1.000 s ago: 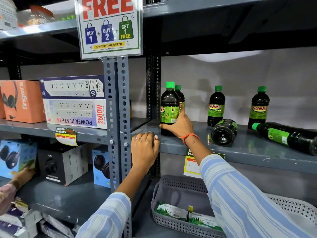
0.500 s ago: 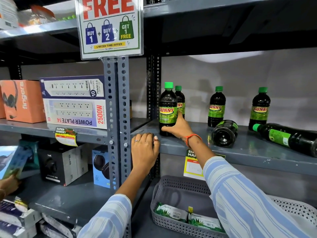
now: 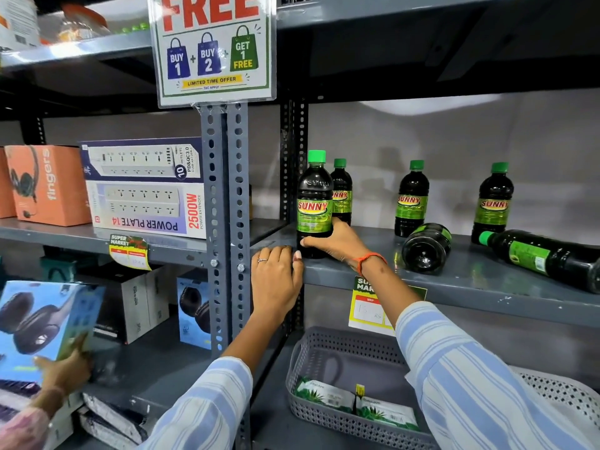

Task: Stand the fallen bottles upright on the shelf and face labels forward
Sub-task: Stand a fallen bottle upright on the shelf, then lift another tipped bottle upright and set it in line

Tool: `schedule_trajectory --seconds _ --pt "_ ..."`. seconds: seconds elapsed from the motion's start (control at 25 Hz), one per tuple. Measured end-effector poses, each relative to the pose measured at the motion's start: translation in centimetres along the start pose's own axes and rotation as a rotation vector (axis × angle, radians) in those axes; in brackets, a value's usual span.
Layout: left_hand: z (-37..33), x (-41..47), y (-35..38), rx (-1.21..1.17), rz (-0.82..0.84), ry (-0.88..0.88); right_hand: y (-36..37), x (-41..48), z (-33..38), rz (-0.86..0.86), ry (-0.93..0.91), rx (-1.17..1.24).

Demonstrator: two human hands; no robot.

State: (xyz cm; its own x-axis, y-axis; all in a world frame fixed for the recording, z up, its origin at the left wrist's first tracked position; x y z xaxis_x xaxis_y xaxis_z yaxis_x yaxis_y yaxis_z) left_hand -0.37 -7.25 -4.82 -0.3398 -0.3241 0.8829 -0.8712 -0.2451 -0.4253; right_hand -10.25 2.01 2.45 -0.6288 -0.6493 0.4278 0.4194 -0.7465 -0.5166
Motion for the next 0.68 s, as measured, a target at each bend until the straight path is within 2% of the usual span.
schedule_trajectory --seconds 0.24,0.36,0.48,0.6,0.68 --pt "-0.1 -0.3 0.1 -0.05 -0.019 -0.067 0.2 -1.7 1.7 -0.013 -0.031 0.048" --pt "-2.3 -1.2 -0.1 -0.036 -0.028 -0.005 -1.6 -3.0 2.5 -0.314 -0.128 -0.004" --pt "-5.5 -0.8 0.2 -0.055 0.005 0.111 -5.8 -3.7 3.1 -0.525 -0.207 -0.286" --pt "-8.6 -0.4 0.9 -0.088 0.037 0.233 -10.9 -3.9 1.3 -0.496 0.008 -0.651" --pt "-9.9 -0.3 1.2 -0.137 0.082 0.271 -13.8 -4.4 -0.3 -0.424 0.212 -0.707"
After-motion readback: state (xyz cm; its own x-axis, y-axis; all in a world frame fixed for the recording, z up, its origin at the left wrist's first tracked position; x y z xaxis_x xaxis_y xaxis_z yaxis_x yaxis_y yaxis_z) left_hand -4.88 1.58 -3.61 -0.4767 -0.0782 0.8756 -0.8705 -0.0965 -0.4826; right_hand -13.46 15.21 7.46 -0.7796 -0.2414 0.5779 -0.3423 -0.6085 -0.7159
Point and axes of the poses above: each hand's wrist, its own x-axis towards the middle knuckle, its own y-axis out of the palm, z = x × y, the point moved 2 cm from there along x, towards the middle knuckle, and after that the axes turned 1 degree about -x, right-handed, at the moved point
